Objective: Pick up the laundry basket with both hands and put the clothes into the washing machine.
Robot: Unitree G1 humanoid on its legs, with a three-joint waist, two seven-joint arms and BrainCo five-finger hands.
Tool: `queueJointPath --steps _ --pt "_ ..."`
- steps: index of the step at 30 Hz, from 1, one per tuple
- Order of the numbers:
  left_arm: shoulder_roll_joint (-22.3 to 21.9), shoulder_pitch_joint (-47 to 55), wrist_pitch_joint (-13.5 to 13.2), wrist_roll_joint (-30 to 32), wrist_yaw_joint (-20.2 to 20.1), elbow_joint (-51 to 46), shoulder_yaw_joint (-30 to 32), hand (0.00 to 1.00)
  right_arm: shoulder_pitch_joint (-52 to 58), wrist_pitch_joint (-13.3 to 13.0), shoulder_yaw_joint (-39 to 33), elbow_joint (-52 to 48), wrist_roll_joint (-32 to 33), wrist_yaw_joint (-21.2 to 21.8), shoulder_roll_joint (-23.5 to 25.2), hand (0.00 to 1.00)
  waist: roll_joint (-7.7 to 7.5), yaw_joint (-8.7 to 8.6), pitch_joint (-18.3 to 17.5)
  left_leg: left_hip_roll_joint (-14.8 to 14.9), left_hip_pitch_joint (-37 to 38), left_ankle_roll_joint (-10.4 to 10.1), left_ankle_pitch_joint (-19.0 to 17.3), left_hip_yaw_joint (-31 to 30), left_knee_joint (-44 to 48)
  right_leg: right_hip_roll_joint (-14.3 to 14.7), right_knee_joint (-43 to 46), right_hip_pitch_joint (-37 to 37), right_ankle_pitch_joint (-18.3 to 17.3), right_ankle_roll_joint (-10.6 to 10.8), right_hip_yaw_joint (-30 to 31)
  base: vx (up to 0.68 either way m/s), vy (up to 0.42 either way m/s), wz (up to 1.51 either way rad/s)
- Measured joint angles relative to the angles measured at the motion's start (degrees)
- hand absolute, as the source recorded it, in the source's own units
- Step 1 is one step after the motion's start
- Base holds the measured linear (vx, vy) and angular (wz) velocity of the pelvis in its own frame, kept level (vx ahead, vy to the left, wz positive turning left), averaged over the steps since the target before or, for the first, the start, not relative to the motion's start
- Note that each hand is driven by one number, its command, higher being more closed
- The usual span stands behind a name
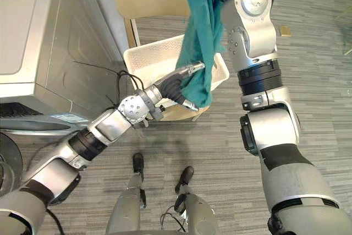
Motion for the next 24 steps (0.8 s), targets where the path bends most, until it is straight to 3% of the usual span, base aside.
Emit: queueJointPath --steps 5,8,13,19,24 --pt "3.5 1.5 -1.3 -1.0 -0.1 -4.3 0.4 0.0 0.0 0.0 0.0 0.0 0.0 1.0 -0.1 1.0 0.17 1.05 0.1 0.0 0.0 0.0 0.0 -0.4 0.0 0.0 0.2 0.0 -0.4 -0.2 -0.3 0.04 0.032 0.04" --pt "3.1 4.1 -1.5 1.7 1.3 -5.4 2.8 0.0 0.0 0.0 0.0 -0.1 -0.1 0.9 0.0 1.0 0.19 0.99 0.1 0.0 -0.2 0.0 0.1 -1.1 0.0 -0.1 0.7 0.0 -0.8 -0.4 -0.9 0.03 0.029 0.1" --pt "-9.0 5.3 1.0 8.5 8.6 -0.3 15.9 0.0 0.1 0.0 -1.1 -2.9 -1.1 0.8 0.4 1.0 0.24 1.04 0.1 -0.1 -0.4 -0.1 0.1 -1.2 0.0 -0.1 1.1 -0.1 -1.3 0.1 -0.8 0.03 0.037 0.03" --pt "-15.4 3.9 4.9 12.8 13.6 9.5 19.4 0.0 0.9 0.2 -2.5 -5.3 -1.1 0.7 2.7 1.0 0.23 0.88 0.1 0.0 -0.2 -0.1 0.1 0.3 0.0 -0.3 1.6 -1.0 -1.3 0.1 0.6 0.04 0.028 -0.13" --pt "-19.0 -3.4 8.5 13.2 18.6 25.2 23.9 0.0 2.6 0.2 -2.4 -5.8 1.5 -0.4 6.7 1.0 0.22 0.5 0.1 0.3 0.6 -0.1 0.1 1.5 -0.1 -0.1 1.7 -1.0 -1.3 0.0 2.0 0.03 0.024 -0.12"
